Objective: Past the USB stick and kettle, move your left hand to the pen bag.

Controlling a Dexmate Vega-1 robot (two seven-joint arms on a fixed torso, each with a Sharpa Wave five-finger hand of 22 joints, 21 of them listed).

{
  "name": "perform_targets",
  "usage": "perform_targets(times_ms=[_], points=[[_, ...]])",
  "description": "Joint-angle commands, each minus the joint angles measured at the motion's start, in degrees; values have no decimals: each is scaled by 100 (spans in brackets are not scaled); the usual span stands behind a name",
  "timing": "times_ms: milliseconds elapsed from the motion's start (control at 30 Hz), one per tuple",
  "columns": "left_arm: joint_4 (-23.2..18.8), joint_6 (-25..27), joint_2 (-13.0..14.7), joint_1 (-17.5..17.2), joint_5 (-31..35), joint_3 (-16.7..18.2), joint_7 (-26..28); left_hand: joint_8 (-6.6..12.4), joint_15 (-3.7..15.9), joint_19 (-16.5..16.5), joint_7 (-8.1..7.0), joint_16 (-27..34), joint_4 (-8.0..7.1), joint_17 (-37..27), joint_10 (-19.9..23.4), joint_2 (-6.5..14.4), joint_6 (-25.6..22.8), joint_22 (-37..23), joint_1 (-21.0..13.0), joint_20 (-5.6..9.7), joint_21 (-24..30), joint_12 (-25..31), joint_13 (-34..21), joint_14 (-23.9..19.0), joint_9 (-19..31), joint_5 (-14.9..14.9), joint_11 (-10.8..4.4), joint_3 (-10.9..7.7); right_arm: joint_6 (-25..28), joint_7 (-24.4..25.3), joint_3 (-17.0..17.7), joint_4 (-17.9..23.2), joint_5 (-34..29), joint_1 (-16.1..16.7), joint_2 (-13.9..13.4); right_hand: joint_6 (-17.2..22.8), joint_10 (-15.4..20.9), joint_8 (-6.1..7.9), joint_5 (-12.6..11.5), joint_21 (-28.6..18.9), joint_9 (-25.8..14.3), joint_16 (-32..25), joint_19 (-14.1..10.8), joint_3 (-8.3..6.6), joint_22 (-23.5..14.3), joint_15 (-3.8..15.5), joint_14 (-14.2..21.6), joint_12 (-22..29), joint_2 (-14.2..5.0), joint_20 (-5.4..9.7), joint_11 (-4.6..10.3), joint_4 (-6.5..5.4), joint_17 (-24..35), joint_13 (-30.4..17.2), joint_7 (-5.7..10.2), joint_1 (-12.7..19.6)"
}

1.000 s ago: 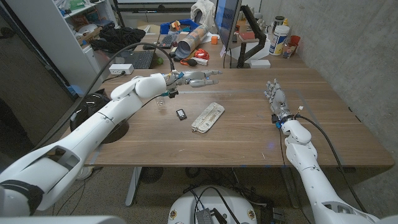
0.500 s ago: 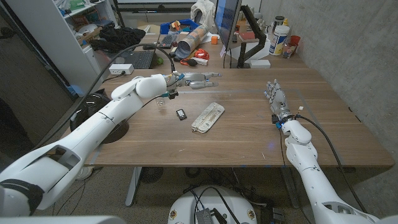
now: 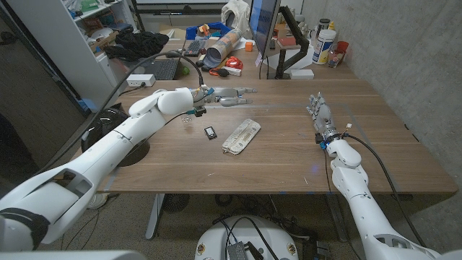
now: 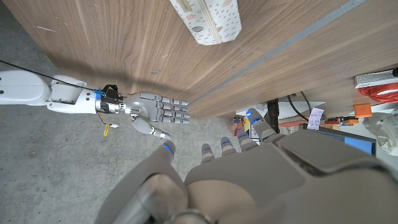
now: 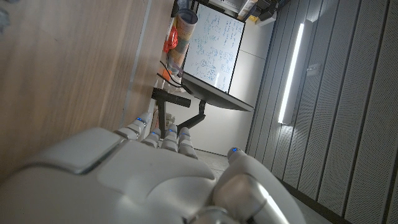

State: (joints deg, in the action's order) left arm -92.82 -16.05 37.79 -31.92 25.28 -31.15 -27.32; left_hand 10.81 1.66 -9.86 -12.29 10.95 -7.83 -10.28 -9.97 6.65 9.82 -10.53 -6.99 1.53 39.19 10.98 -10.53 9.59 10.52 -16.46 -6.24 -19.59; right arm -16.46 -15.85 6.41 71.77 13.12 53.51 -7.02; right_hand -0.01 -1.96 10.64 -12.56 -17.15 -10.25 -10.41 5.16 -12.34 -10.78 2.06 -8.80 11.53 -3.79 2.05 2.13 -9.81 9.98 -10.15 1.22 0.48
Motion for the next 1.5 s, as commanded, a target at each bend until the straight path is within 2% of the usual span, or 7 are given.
perform_targets(times_ms=[33,1500], points=[[17,1,25,-19,60,-52,-82,-3,112,-1605,-40,8,-15,-16,-804,48,402,-32,-56,7,-21,-4,-12,1242,20,-7,19,-3,-27,-7,-26,-75,-7,-35,17,-10,-4,12,-16,20,-20,5,5,18,-21,132,-29,-3,-450,194,23,-4,9,-19,35,24],[126,-20,80,-11,160,-149,-253,3,103,-1671,-42,5,-54,-23,-862,85,448,-46,-81,-1,-83,9,-15,1314,25,6,29,7,-27,37,-35,-121,-43,-43,12,-16,-7,15,-16,57,-20,2,-14,26,-23,136,-26,-1,-448,184,34,-8,11,-19,33,20]])
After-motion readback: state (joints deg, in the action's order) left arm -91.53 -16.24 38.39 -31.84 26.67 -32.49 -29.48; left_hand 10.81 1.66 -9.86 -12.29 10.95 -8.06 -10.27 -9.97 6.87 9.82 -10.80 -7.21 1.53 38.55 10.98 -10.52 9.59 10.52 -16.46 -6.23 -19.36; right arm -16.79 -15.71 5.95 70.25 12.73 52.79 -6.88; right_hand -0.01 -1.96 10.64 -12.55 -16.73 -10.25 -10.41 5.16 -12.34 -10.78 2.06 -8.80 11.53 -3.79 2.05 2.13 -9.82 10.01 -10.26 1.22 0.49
